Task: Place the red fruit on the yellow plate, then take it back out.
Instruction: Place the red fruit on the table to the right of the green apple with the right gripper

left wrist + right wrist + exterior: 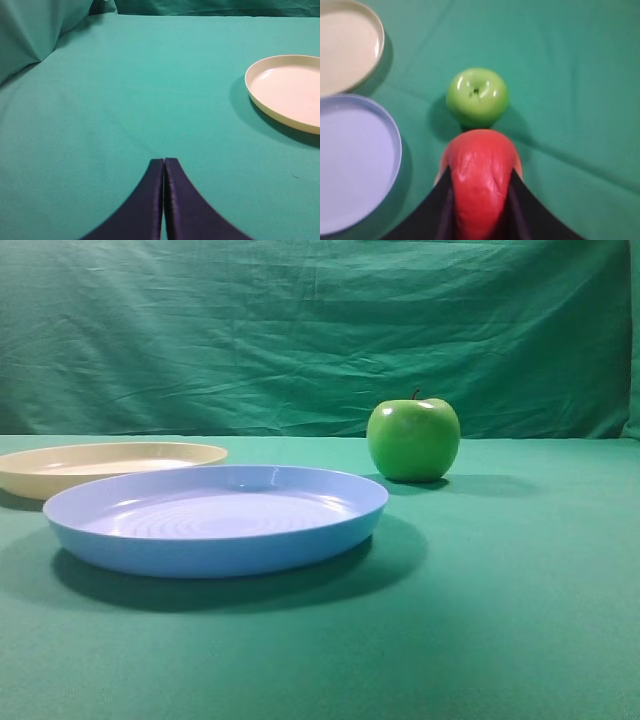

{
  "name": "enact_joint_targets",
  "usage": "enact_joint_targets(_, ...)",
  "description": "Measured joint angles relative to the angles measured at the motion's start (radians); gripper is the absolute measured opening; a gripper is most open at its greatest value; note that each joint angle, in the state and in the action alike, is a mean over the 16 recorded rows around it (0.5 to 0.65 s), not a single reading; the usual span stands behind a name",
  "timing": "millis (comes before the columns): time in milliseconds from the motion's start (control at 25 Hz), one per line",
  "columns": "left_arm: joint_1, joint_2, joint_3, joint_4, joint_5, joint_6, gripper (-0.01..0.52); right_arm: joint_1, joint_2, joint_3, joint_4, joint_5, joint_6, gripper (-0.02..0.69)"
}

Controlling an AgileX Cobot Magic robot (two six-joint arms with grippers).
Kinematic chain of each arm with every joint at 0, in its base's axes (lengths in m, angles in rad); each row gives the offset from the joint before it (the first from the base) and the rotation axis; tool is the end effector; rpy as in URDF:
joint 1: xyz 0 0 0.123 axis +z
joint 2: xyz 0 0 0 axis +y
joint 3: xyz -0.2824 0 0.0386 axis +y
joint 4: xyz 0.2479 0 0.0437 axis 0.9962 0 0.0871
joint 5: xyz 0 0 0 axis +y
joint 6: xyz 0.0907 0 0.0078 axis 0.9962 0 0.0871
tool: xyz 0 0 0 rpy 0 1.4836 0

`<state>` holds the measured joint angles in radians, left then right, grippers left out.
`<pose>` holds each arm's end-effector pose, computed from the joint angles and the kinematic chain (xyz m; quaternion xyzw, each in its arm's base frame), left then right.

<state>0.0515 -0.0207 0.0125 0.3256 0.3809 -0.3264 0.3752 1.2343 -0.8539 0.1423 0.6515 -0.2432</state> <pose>0.0509 0.0135 0.1775 -0.0655 0.7917 0.0561 0.6048 0.2232 0.0963 0.2775 -0.2502 0.9163 0.0786 0.3027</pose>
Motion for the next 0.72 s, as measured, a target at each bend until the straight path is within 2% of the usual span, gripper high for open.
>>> enact_joint_targets(240, 0.000, 0.000, 0.000, 0.000, 0.000, 0.000, 0.000, -0.005, -0.044, 0.235, -0.001, -0.155, 0.001, 0.169)
enact_joint_targets(480, 0.000, 0.000, 0.000, 0.000, 0.000, 0.000, 0.000, -0.006, 0.017, 0.348, -0.007, -0.321, 0.003, 0.183)
enact_joint_targets(600, 0.000, 0.000, 0.000, 0.000, 0.000, 0.000, 0.000, -0.006, 0.064, 0.371, -0.011, -0.392, 0.003, 0.221)
enact_joint_targets(720, 0.000, 0.000, 0.000, 0.000, 0.000, 0.000, 0.000, -0.006, 0.110, 0.380, -0.015, -0.444, 0.003, 0.291)
